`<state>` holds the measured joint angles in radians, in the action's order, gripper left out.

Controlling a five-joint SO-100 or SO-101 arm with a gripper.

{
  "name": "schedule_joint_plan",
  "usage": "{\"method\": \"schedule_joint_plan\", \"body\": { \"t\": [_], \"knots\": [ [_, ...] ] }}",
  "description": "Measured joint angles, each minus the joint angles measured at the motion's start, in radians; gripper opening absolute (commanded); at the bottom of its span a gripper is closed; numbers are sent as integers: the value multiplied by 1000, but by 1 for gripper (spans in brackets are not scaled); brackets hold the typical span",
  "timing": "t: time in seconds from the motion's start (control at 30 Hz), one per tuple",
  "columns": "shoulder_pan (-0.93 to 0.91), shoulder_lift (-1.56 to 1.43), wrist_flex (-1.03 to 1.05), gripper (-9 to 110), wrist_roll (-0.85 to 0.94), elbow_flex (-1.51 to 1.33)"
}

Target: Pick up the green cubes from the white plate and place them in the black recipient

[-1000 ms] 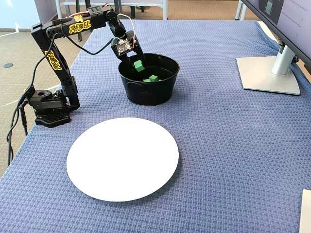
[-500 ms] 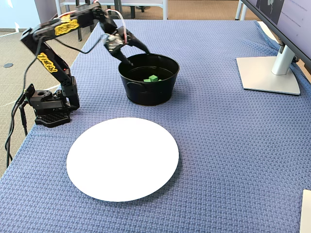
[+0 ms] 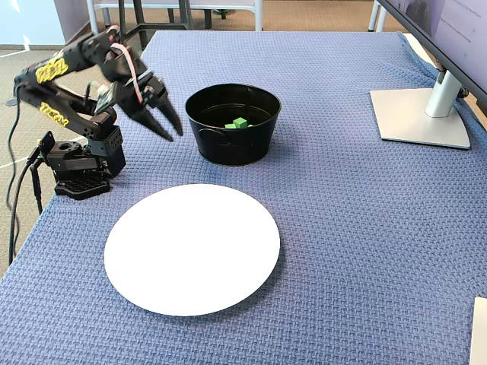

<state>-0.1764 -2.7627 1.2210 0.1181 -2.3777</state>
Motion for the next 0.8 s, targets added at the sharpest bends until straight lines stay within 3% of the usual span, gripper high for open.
{"method": "schedule_joint_plan", "body": {
  "t": [0.23,0.8],
  "knots": [
    [-41,-284,20,0,-29,-278],
    [-61,-345,49,0,-18,-390]
  ]
}}
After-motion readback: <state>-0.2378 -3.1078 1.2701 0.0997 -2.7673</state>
